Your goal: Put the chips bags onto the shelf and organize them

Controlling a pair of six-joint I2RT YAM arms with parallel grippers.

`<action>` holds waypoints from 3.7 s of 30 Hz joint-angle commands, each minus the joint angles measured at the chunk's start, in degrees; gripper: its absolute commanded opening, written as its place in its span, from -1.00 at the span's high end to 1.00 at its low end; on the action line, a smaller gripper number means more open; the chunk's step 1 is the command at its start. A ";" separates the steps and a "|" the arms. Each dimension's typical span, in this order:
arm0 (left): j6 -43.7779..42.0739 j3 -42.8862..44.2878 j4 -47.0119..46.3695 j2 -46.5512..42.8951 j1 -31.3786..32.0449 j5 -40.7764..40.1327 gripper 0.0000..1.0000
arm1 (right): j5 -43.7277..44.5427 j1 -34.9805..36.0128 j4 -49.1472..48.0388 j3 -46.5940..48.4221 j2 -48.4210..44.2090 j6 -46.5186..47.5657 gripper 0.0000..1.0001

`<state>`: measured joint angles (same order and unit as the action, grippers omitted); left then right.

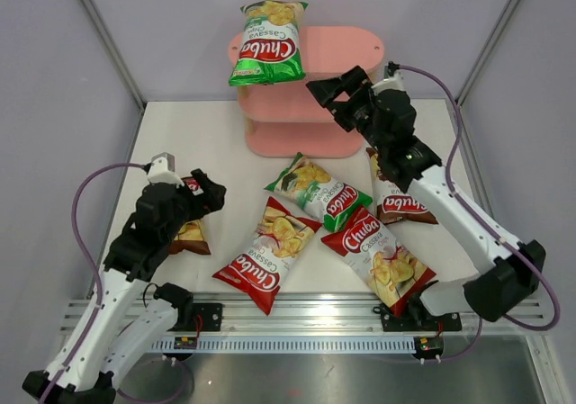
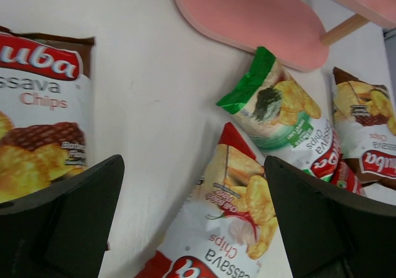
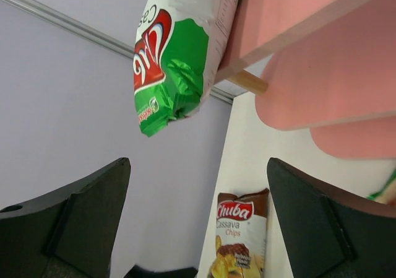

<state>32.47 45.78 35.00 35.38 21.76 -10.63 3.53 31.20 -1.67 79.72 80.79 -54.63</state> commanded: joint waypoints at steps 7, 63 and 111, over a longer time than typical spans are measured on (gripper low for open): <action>18.68 -9.39 -29.01 13.12 0.30 15.09 -0.98 | 4.38 -0.35 6.14 -19.07 -26.46 6.89 -0.99; 38.46 -7.35 -112.61 70.81 -1.28 43.42 0.71 | -34.05 -0.35 14.84 -26.73 -47.22 21.58 -0.99; 50.68 -25.39 -96.35 9.62 11.64 24.52 0.87 | -37.46 -0.44 -28.03 -46.06 -39.66 -6.19 -0.90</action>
<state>83.55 16.60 -56.66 43.68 30.65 12.67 -28.95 30.28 -23.40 32.93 41.08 -59.57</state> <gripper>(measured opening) 0.252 0.968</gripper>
